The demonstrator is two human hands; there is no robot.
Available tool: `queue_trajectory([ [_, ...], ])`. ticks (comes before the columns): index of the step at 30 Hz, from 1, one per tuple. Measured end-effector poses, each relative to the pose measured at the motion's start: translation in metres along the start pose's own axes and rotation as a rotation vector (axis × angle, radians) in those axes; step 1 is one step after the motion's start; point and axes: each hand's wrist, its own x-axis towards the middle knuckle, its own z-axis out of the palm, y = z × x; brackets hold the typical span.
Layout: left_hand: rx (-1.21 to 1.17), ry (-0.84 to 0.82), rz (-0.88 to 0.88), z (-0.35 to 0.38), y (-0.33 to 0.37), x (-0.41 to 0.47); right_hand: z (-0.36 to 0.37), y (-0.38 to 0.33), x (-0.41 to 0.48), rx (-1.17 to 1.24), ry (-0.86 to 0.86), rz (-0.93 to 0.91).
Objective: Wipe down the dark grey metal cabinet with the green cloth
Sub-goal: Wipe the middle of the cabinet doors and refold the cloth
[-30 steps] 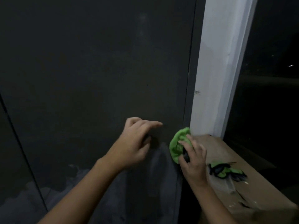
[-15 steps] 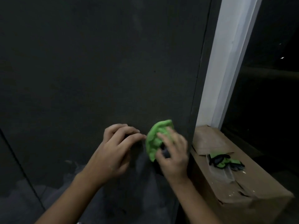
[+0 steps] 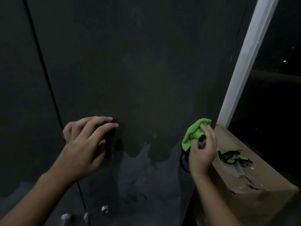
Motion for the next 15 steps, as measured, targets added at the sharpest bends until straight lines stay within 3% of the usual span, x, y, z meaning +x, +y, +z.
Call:
queue_trajectory([
  [4,-0.003,-0.027,0.030,-0.005,-0.012,-0.014,0.033,-0.048,-0.033,-0.026,-0.067,-0.105],
  [8,0.037,-0.077,0.098,0.001,-0.025,-0.026,0.057,-0.087,-0.092,0.033,-0.345,-0.483],
  [12,0.073,-0.058,0.135,0.008,-0.038,-0.040,0.048,-0.079,-0.121,0.008,-0.606,-0.784],
  [15,0.065,0.036,0.101,0.018,-0.046,-0.056,0.031,-0.057,-0.115,0.001,-0.634,-0.793],
])
